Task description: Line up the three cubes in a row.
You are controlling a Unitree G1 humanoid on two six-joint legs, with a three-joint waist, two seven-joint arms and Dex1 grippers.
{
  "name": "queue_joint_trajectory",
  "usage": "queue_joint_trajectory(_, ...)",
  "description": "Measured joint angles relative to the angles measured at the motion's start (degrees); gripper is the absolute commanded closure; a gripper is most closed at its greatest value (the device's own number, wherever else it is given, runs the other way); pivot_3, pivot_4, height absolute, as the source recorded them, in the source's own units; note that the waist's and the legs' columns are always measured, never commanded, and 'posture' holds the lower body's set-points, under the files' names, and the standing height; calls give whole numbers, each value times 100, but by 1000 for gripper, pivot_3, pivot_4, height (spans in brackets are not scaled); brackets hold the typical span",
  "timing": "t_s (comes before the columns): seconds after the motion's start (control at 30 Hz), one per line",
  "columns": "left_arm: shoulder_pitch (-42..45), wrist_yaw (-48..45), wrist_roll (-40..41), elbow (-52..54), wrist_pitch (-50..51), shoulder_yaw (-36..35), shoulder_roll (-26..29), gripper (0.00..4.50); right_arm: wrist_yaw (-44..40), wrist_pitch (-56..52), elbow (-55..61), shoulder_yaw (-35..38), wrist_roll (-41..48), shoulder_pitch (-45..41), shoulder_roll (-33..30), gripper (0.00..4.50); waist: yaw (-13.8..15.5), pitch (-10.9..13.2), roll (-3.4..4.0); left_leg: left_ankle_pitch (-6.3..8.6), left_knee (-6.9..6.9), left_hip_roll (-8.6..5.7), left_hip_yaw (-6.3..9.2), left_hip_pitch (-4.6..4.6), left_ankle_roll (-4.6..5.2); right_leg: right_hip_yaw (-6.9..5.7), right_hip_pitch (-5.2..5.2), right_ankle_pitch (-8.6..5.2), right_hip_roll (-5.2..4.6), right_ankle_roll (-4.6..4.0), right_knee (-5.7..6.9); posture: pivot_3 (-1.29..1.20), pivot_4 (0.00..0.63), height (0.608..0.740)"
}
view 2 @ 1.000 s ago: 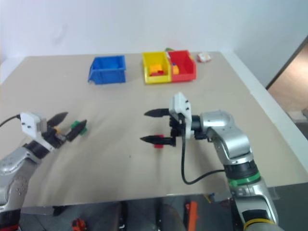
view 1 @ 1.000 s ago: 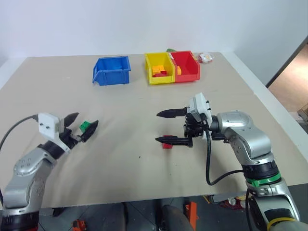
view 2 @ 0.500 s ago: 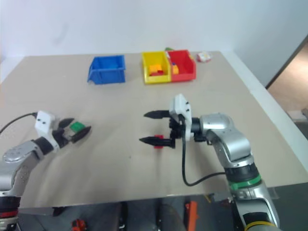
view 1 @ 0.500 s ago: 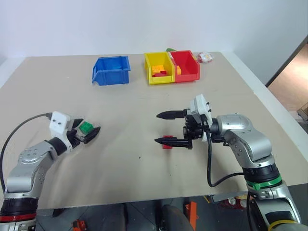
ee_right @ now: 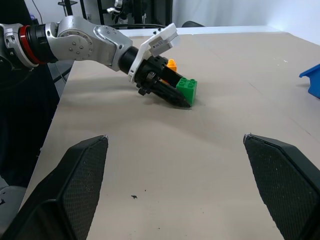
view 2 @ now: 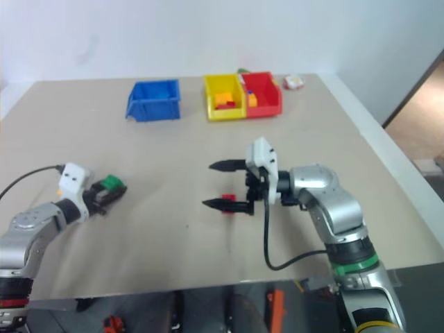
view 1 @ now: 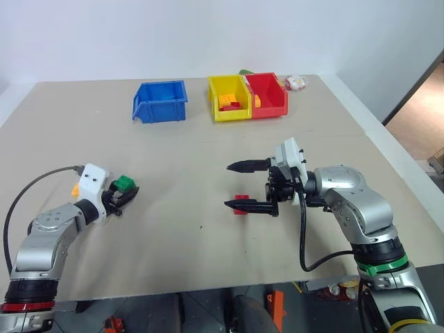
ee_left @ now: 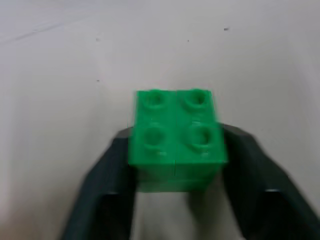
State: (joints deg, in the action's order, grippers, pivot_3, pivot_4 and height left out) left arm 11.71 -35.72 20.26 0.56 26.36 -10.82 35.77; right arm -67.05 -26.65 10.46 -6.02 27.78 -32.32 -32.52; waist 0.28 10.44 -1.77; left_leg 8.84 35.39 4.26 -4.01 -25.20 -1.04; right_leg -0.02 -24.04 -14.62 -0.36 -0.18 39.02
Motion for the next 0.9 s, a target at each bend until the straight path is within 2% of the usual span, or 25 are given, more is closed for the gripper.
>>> queue_joint_trajectory(0.23, -12, -197, 4, 283, 19, 91, 24, 3160, 0, 92, -1, -2, -8, 7, -45, 0, 0, 0, 0, 0, 0, -1, -3, -2, 0, 0, 0, 0, 1, 0, 0, 0, 150, 740)
queue_joint_trajectory(0.37, -157, -878, 4, 1060, -116, 589, 358, 3160, -27, 8, 1, -2, 45, -3, -107, 0, 0, 0, 0, 1, -2, -4, -8, 0, -1, 7, -1, -1, -2, 0, 0, 0, 150, 740)
queue_joint_trajectory(0.5, -88, -1554, 3, 1306, -374, 1124, 380, 3160, -161, -120, 14, -14, 149, -27, -189, 0, 2, 0, 0, 1, 0, -3, -34, 1, -1, 10, -2, 0, -2, -1, 0, 0, 150, 740)
queue_joint_trajectory(0.7, 736, -2500, -110, 766, -787, 1864, 330, 3160, -406, -155, 1, -125, 145, -42, -319, 0, 5, 0, 0, 0, 2, -4, -34, 1, 0, 9, -3, 2, 8, -2, 1, 0, 150, 740)
queue_joint_trajectory(0.9, 1743, -3085, -396, -229, -1139, 2457, -128, 3160, -488, -119, -70, -145, 109, -68, -354, 0, -2, 0, 0, 1, 7, -8, -37, -8, 2, 19, -8, 2, 15, 11, 0, 0, 150, 740)
